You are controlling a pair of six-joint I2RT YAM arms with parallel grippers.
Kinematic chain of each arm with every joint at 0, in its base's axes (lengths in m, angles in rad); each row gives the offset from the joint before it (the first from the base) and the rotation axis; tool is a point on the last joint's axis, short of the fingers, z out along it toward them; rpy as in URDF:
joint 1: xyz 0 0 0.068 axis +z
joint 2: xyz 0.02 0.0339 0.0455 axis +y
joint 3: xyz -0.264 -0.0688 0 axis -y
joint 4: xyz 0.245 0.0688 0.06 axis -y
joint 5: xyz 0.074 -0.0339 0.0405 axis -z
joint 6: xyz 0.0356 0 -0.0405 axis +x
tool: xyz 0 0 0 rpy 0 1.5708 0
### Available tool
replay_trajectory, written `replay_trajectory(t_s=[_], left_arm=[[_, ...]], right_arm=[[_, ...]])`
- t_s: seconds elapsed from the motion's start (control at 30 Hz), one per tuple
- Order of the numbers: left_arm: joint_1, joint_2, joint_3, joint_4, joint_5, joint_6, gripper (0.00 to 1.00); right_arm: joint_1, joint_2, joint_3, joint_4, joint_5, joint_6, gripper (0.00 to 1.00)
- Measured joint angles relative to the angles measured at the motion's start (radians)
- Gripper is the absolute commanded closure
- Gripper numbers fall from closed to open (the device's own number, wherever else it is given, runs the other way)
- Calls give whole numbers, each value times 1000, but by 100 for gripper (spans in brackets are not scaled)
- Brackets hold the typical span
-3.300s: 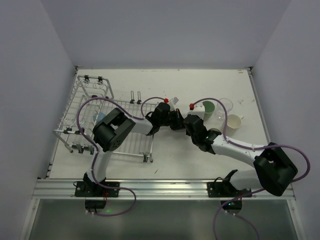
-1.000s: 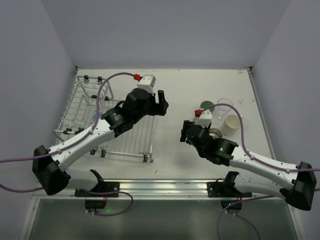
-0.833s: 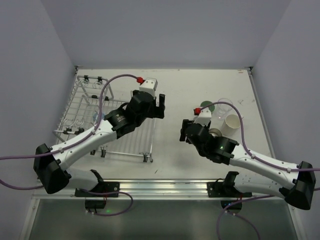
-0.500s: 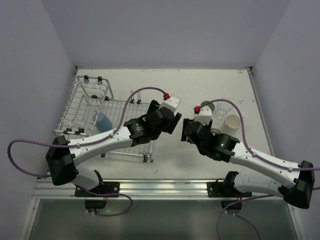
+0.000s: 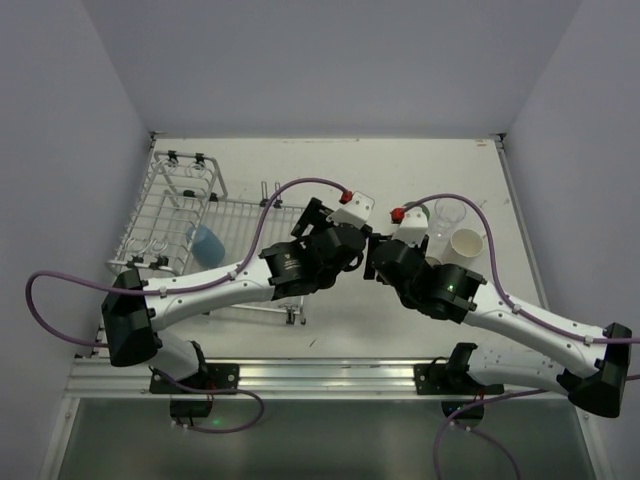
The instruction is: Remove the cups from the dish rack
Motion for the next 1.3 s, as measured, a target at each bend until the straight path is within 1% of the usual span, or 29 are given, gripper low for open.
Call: replay_trajectory(t_s=[0.17, 0.27, 0.37, 0.53, 0.67, 0.73, 0.83, 0.9, 0.97, 1.0, 1.07, 1.1, 1.17, 1.3], left_arm=[[-5, 0, 0, 0, -18, 0, 12], [-3, -14, 0, -11, -12, 0, 11], [2, -59, 0, -41, 2, -2, 9], [2, -184, 6, -109, 20, -33, 7], [-21, -270, 84, -146, 48, -43, 4], [-22, -288, 137, -155, 44, -45, 2], [-5, -283, 231, -191, 13, -46, 2], [34, -261, 287, -233, 5, -53, 2], [98, -238, 322, -262, 8, -59, 2], [138, -233, 324, -272, 14, -61, 1], [213, -230, 324, -307, 21, -62, 0], [241, -230, 324, -320, 23, -62, 0], [297, -229, 330, -343, 40, -62, 0], [419, -202, 372, -389, 88, -62, 0]], right_arm=[[0, 10, 13, -1, -5, -26, 29], [3, 23, 23, 32, -23, -62, 29], [8, 15, 21, 117, -60, -115, 28], [12, -3, 1, 288, -144, -204, 28], [-2, 29, -42, 380, -185, -252, 27], [-2, 48, -57, 400, -204, -271, 27], [-3, 53, -73, 422, -219, -286, 27], [-11, 31, -97, 454, -241, -298, 26], [-29, -2, -124, 491, -283, -323, 24], [-37, -13, -130, 507, -304, -341, 20], [-48, -14, -131, 550, -358, -382, 16], [-48, -6, -131, 576, -391, -404, 13], [-48, 27, -129, 624, -466, -445, 11], [-48, 153, -102, 726, -608, -517, 6]])
